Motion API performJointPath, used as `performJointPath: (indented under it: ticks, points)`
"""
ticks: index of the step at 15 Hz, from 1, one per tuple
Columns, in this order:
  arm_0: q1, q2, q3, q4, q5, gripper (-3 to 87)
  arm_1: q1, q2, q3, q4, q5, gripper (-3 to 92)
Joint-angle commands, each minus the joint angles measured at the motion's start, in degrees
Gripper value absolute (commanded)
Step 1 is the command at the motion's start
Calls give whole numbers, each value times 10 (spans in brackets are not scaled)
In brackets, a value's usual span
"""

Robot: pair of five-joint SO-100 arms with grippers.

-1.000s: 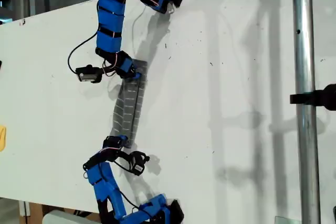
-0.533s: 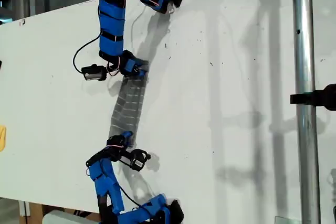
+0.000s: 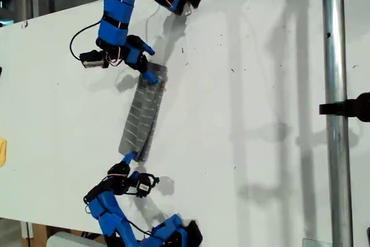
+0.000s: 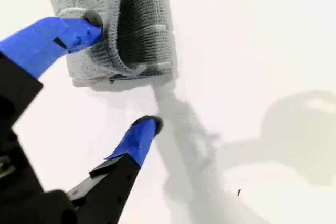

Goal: Grasp corners of a towel and fold twice.

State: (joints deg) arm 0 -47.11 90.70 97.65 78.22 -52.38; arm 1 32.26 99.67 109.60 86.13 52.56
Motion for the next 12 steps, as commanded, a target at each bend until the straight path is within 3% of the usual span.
performJointPath:
  ticks: [1, 5, 7, 8, 9, 10, 12]
  points:
    - [39, 185, 64, 11, -18, 283, 35, 221, 73, 55, 52, 461]
    - [185, 548, 281, -48, -94, 262, -93, 483, 169, 84, 248, 440]
    - [279, 739, 416, -63, -233, 209, -214, 594, 227, 103, 379, 438]
    - [340, 823, 493, -104, -285, 174, -271, 619, 233, 107, 434, 438]
    - [394, 901, 583, -162, -330, 145, -300, 602, 229, 115, 463, 444]
    - [418, 976, 658, -175, -350, 93, -309, 576, 229, 116, 474, 455]
    - [435, 1087, 737, -111, -356, 33, -303, 550, 227, 120, 475, 482]
